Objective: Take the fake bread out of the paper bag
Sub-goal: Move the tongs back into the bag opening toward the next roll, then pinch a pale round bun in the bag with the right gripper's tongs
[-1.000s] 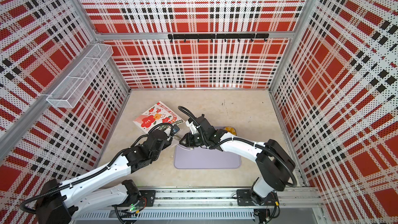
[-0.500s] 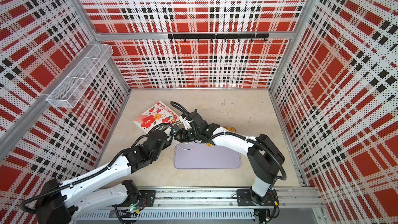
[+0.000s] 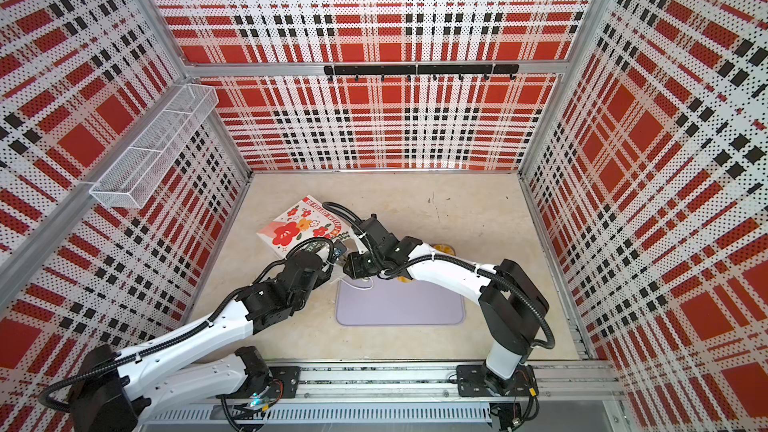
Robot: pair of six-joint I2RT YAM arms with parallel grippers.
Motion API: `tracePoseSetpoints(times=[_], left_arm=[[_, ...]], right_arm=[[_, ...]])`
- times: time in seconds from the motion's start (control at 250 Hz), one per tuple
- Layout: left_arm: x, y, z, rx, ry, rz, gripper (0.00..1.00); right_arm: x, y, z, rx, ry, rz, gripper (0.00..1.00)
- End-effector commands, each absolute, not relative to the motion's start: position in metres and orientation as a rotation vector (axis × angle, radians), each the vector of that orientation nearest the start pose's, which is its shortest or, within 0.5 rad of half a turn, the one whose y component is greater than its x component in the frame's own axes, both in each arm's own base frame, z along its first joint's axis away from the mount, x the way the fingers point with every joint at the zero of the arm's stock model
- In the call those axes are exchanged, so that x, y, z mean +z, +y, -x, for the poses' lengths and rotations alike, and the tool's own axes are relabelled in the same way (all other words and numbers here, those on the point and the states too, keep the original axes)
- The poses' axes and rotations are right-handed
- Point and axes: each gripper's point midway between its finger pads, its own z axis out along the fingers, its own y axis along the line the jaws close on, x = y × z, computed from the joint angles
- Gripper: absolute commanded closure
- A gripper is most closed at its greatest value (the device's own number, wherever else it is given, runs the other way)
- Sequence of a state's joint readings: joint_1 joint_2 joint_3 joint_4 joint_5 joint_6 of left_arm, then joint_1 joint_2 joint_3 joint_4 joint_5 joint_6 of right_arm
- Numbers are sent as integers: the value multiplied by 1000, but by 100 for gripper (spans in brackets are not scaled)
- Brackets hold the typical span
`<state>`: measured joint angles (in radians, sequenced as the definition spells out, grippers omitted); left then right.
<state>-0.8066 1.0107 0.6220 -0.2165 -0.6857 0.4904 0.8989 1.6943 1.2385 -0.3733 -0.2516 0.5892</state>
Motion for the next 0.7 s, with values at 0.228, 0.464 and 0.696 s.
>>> tracePoseSetpoints(times=[0.228, 0.464, 0.696], left_arm=[[188, -143, -286, 515, 1836, -885, 100], [188, -144, -286, 514, 1835, -888, 100], [187, -143, -285, 517, 1835, -890, 100]], right_arm=[[190, 415, -276, 993, 2355, 565, 61], [175, 425, -293, 871, 2385, 575, 62], [165, 426, -289, 810, 2415, 587, 88]])
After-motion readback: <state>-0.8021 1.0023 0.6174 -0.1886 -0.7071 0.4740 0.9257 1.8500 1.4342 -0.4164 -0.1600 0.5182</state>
